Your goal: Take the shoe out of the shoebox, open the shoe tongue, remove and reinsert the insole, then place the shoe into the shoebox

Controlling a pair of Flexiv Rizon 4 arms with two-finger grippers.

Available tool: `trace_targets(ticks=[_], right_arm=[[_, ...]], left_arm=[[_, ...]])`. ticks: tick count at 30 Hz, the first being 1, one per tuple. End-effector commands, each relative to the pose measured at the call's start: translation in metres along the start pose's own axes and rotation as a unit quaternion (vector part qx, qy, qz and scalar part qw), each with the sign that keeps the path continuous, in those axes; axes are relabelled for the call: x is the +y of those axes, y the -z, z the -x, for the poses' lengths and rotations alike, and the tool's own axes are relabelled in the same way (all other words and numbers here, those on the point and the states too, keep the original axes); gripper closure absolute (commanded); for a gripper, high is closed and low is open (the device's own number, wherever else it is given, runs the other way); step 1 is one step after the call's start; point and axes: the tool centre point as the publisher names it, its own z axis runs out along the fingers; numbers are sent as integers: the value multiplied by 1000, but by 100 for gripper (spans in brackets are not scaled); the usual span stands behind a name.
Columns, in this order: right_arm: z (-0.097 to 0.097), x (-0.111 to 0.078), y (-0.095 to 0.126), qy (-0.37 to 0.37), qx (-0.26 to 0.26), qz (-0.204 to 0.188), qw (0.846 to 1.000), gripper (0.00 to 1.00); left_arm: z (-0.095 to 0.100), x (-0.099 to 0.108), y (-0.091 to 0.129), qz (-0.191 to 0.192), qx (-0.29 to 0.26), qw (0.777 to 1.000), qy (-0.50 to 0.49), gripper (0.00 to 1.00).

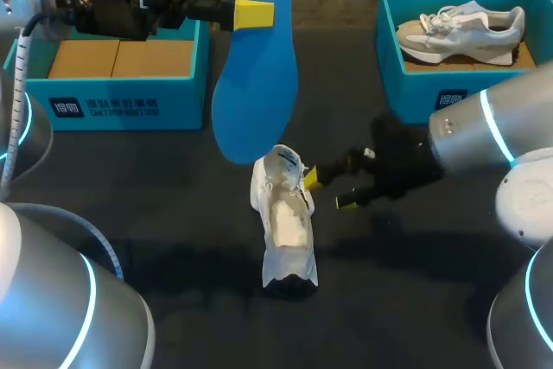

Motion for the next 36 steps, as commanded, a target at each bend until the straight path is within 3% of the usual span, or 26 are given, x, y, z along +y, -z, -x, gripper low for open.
trace_targets(ticks=[1,11,15,26,36], right_arm=[[-1,5,10,0,56,-10,998,0],[-16,28,30,-29,104,-34,994,0],[-21,36,42,-18,142,-25,989,0],[-21,36,42,-18,142,-25,989,0],[-36,49,56,-39,158,5,987,0]], left_arm=[[1,0,-1,0,1,1000,0,100],[1,0,-1,0,1,1000,0,100],[1,0,-1,0,1,1000,0,100],[1,0,-1,0,1,1000,0,100],[1,0,-1,0,1,1000,0,100]])
